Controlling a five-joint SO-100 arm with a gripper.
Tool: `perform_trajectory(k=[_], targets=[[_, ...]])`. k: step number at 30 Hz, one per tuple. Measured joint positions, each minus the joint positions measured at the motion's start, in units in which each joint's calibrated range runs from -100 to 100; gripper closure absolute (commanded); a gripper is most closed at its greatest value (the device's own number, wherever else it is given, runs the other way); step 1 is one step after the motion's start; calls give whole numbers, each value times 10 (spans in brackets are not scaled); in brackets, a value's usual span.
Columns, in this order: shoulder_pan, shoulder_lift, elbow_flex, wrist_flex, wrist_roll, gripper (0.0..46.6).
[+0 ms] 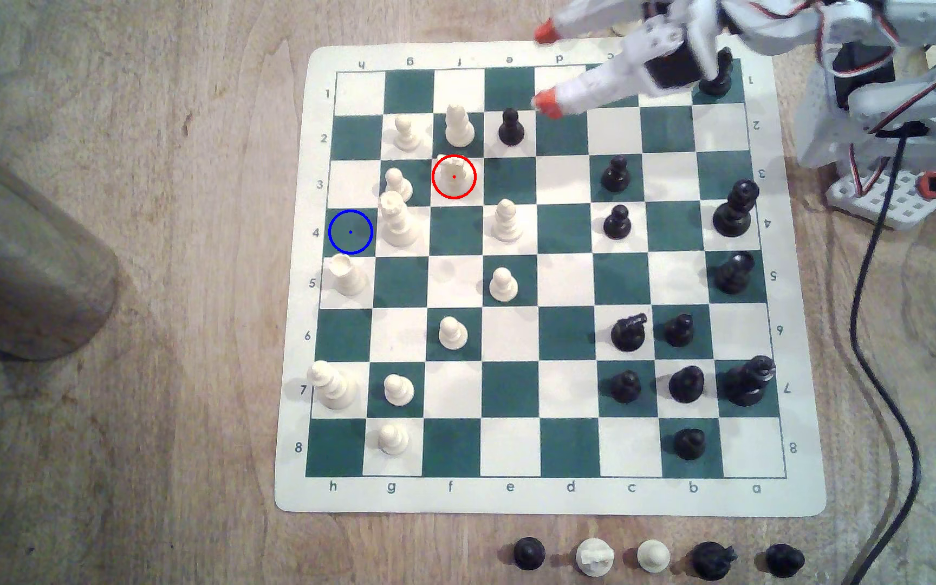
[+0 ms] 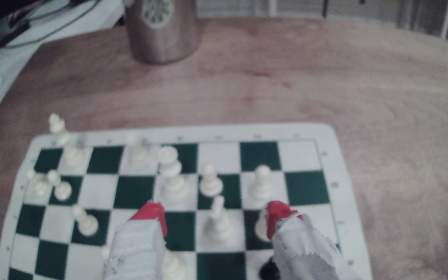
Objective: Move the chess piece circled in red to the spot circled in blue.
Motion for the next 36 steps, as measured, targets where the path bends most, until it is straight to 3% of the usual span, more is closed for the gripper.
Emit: perform_trajectory(k=[11,15,18,24,36], targets=[[-1,347,-177,-41,-67,259],[-3,427,-258,-22,-79,268],[-2,469,-298,-9,-84,301],[-2,557,-357,-4,-83,281],[-8,635,-412,-2,-84,315]])
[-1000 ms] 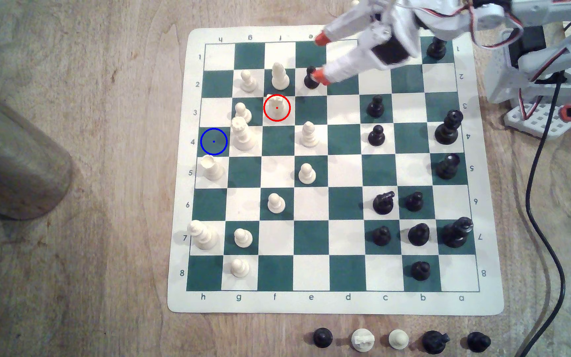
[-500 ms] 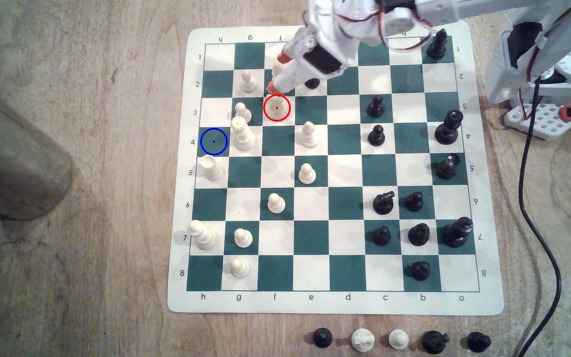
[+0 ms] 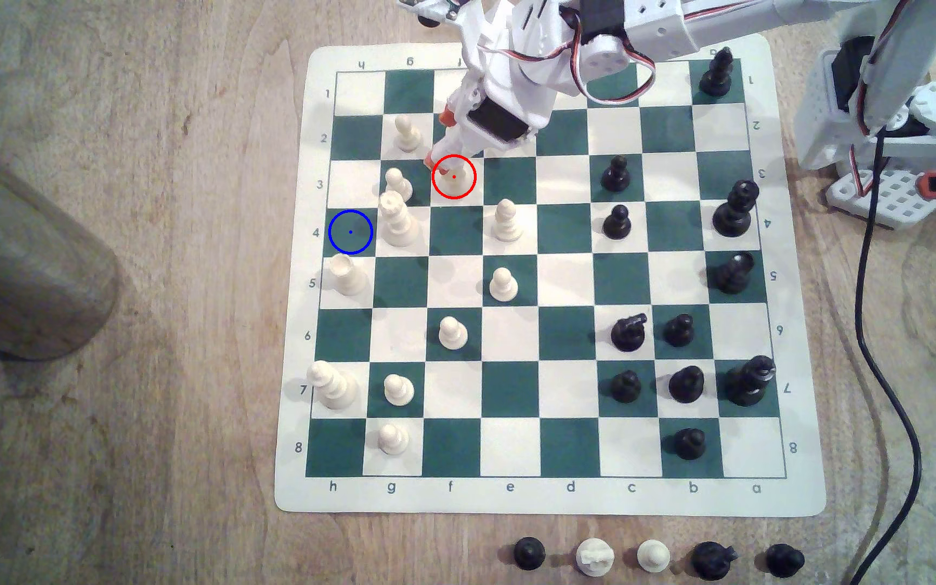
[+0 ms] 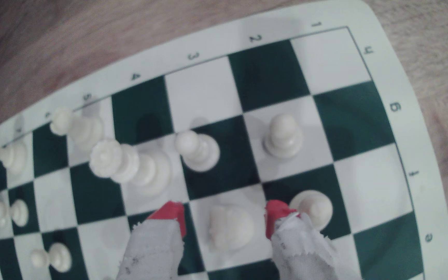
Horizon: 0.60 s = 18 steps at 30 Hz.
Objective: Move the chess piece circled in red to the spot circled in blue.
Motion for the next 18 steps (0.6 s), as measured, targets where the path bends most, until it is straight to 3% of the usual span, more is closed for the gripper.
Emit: perform_trajectory(k=[18], targets=[[-14,59,-18,0,0,324]])
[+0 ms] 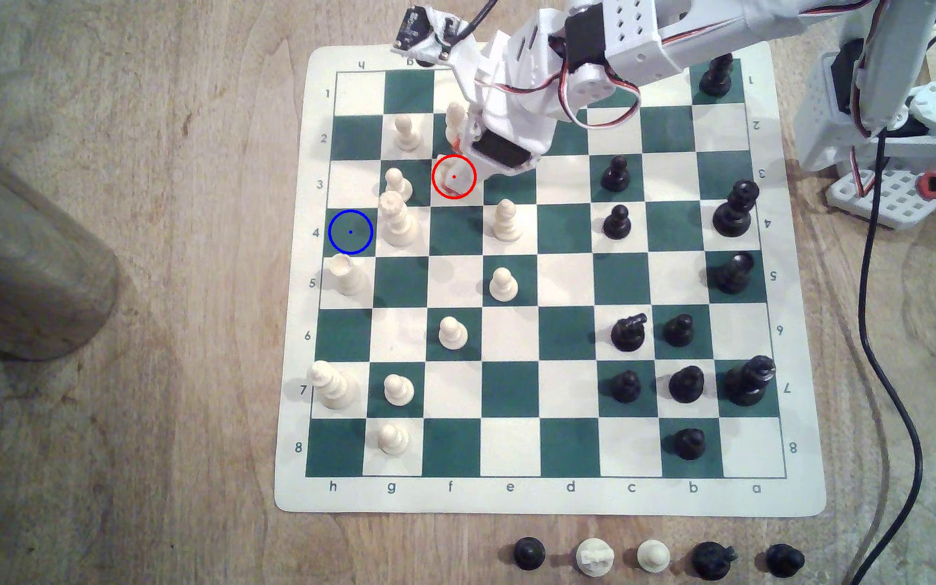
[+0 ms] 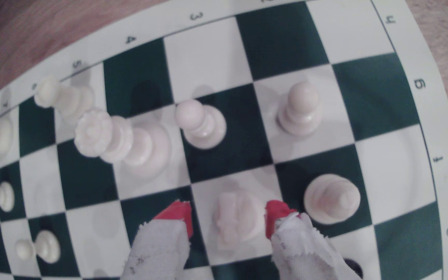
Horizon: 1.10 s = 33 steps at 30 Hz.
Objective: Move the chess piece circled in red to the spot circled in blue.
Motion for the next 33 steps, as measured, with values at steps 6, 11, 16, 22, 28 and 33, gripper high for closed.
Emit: perform_trajectory(k=[6,11,16,22,28,33], targets=[[0,23,-9,0,0,330],[3,30,-9,0,0,331],[3,30,-9,0,-4,319],[3,30,-9,0,-5,336],[0,30,-9,0,-9,352],[-3,30,-19,0,-9,371]])
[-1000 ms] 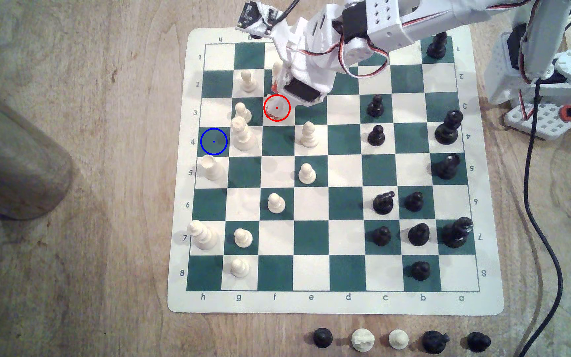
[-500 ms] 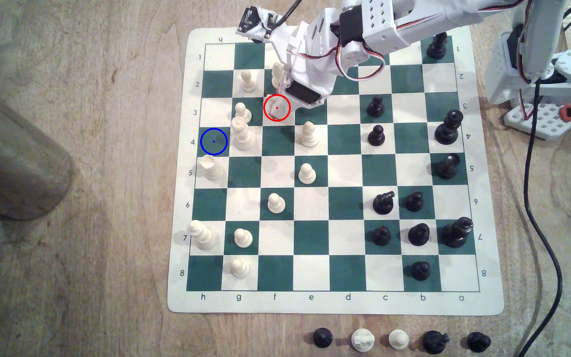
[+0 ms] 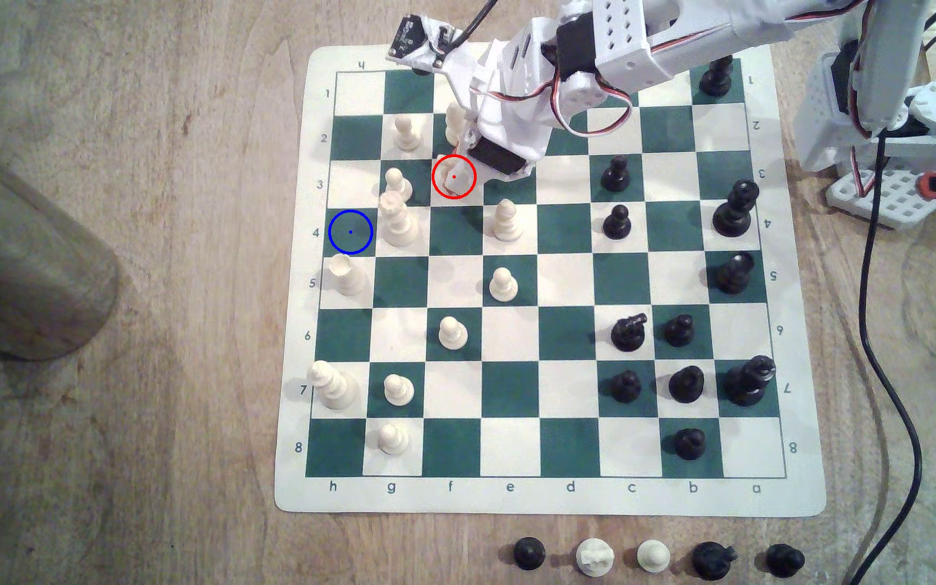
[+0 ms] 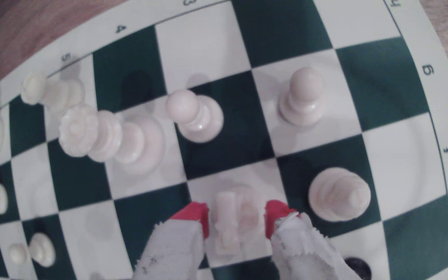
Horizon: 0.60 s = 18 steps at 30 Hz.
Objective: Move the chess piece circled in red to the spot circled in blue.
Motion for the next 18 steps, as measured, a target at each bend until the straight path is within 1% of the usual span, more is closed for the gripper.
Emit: perform_trajectory(k=[1,2,6,11,15,18], targets=[[1,0,-5,0,0,372],[1,0,-9,0,0,386],[1,0,-16,0,0,400],[1,0,-16,0,0,450],[1,0,-16,0,0,464],[1,0,-16,0,0,464]])
